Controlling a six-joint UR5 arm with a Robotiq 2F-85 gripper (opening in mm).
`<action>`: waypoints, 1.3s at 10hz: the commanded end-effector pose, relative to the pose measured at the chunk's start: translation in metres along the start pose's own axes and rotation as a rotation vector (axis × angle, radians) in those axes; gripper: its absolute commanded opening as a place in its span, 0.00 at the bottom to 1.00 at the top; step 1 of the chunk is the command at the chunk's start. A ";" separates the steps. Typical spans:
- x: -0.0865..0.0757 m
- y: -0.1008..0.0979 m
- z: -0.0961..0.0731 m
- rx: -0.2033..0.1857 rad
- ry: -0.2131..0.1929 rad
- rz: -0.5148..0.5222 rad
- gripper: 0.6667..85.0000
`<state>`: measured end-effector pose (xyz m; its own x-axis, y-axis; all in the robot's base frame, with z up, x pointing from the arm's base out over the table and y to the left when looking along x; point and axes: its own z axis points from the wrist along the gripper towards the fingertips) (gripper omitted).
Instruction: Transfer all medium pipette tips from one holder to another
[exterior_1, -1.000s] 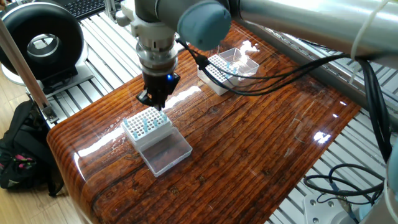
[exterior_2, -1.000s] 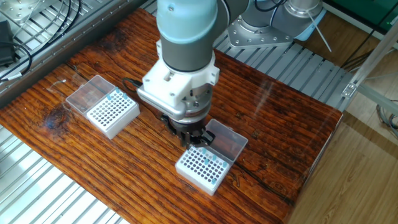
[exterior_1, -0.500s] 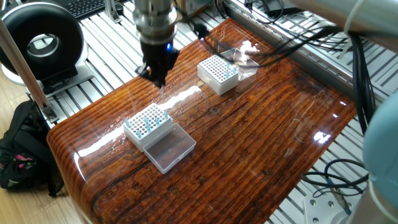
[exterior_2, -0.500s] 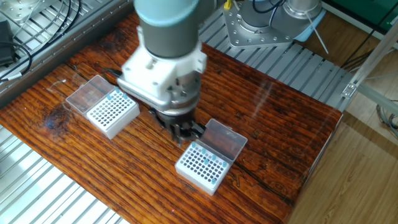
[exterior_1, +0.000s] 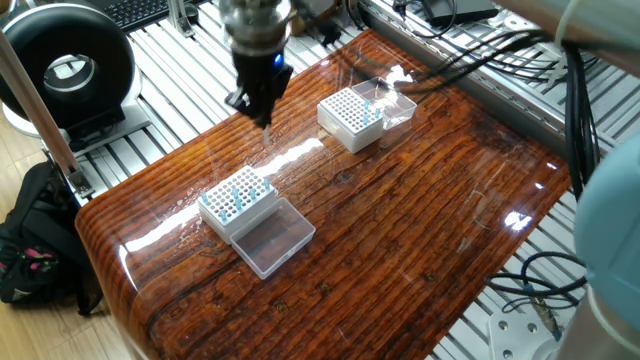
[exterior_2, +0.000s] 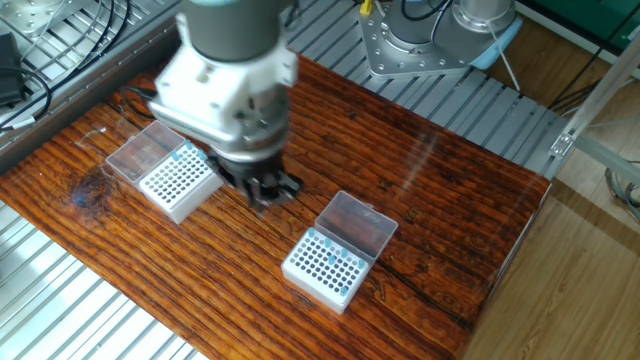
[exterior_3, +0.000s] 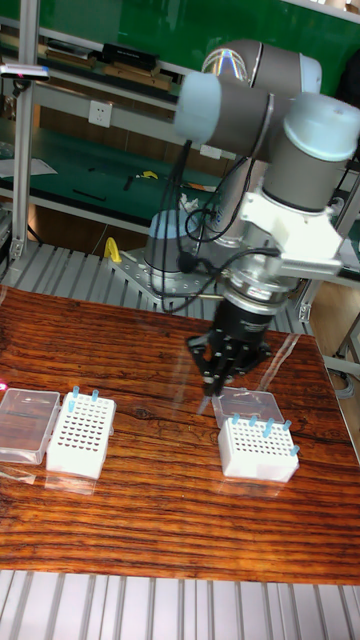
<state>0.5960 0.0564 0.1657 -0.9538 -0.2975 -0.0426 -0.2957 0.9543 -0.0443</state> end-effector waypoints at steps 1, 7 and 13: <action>0.000 -0.023 0.002 -0.003 -0.031 -0.079 0.05; -0.007 -0.011 0.001 -0.054 -0.054 0.184 0.04; 0.012 -0.111 0.019 -0.007 -0.028 -0.057 0.01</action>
<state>0.6125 -0.0026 0.1545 -0.9637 -0.2557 -0.0771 -0.2546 0.9668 -0.0238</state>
